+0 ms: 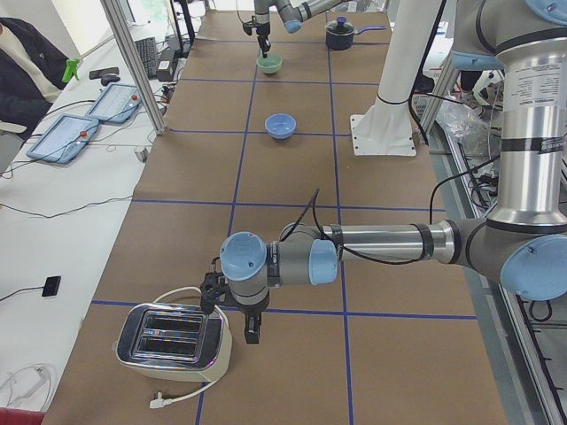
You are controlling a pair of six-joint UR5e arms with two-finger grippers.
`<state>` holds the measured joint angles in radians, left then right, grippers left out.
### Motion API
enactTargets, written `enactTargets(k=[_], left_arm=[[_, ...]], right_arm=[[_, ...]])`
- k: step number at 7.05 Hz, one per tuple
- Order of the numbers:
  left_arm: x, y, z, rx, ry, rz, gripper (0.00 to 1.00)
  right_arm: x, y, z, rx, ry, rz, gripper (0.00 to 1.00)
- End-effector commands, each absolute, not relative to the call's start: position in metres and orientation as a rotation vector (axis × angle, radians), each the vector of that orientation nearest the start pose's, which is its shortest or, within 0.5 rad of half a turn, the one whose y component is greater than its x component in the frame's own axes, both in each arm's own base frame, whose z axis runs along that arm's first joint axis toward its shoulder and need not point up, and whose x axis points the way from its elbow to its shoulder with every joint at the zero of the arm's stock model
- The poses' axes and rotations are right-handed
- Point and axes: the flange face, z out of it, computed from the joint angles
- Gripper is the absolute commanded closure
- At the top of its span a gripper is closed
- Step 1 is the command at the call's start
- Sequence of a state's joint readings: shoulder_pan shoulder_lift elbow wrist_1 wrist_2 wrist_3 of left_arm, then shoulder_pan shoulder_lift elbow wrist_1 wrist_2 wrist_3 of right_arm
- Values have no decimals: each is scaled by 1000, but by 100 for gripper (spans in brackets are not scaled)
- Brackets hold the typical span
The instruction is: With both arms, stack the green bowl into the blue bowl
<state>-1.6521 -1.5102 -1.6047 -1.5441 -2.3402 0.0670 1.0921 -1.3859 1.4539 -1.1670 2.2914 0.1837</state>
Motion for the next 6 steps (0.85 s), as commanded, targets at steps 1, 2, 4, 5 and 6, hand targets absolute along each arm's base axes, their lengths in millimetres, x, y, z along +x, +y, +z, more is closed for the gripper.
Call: enactTargets(k=[1,2,4,5,6], left_arm=[[-101,-455,673,9,771,-34,1],[-101,-456,672,10,773,-36,1],[-100,-458,666,-29,794,-157,1],[-100,-459,667,-11,800,-155,1],[-99,-460,666,-10,800,-154,1]], right_arm=[[-189,-564,567,181,-899,-413,100],[-176,-570,554,164,-964,-363,100],[-187,-582,480,164,-1018,-215,100],[-220,-564,430,152,-1044,-162,100],[-255,-543,378,149,-1070,-103,100]])
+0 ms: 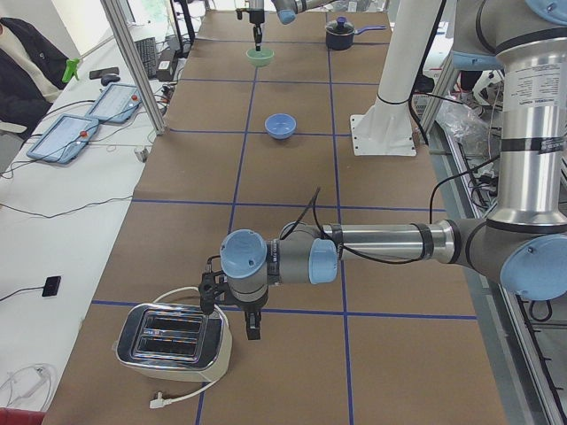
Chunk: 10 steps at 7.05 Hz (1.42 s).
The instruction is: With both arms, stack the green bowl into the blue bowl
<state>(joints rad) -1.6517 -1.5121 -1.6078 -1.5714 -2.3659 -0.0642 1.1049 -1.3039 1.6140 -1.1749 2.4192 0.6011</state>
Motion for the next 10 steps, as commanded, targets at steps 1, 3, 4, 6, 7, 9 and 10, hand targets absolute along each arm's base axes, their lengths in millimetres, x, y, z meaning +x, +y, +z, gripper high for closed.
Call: enactTargets(k=[1,3,4,6,7,9,10], left_arm=[[-98,-459,668,-12,800,-152,1],[-97,-459,668,-14,800,-149,1],[-96,-459,669,-16,798,-148,1],[-95,-460,669,-16,798,-147,1],[-95,-460,669,-16,798,-147,1],[-95,-459,669,-18,798,-148,1],[-95,-460,669,-16,800,-147,1]], right_arm=[[-301,-526,332,124,-1087,-40,100],[-406,-492,236,123,-989,21,100],[-450,-469,202,102,-929,34,100],[-508,-432,180,96,-902,84,100],[-521,-433,178,97,-891,87,100],[-530,-437,186,91,-876,85,100],[-531,-438,187,92,-874,81,100]])
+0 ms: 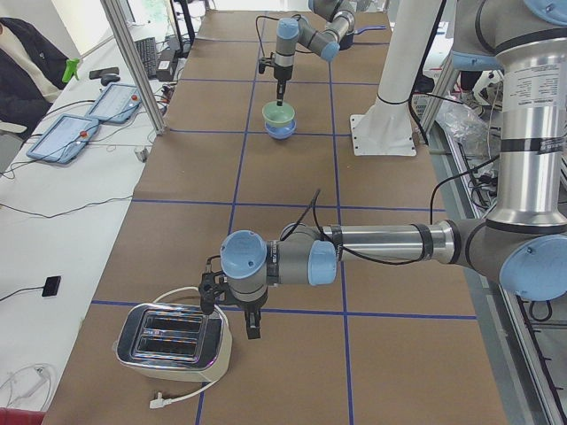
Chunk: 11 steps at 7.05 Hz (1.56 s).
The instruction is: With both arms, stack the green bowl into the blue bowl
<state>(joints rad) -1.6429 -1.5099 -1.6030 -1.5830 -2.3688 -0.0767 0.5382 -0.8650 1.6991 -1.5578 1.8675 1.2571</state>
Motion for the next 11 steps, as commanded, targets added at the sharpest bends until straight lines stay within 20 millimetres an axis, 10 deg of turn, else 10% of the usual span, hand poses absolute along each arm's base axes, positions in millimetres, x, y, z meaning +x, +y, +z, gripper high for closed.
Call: enactTargets(k=[1,11], left_arm=[[-95,-460,669,-16,798,-147,1],[-93,-459,679,-23,798,-144,1]], right_arm=[[-533,-439,189,94,-876,78,100],[-548,-439,218,82,-888,52,100]])
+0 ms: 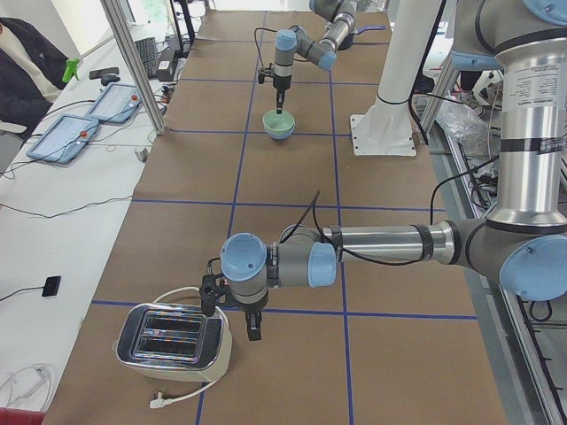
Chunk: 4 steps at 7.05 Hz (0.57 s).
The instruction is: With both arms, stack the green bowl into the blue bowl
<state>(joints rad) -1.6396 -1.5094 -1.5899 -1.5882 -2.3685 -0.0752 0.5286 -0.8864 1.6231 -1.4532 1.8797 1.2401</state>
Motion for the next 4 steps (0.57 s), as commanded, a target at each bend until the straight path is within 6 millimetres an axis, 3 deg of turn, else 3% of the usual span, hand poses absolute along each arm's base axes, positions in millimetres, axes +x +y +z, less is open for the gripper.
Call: enactTargets(k=[1,4], left_arm=[[-92,-459,685,-18,798,-140,1],[-92,-459,686,-13,800,-139,1]], right_arm=[[-546,-438,222,82,-886,52,100],[-546,-437,223,74,-887,49,100]])
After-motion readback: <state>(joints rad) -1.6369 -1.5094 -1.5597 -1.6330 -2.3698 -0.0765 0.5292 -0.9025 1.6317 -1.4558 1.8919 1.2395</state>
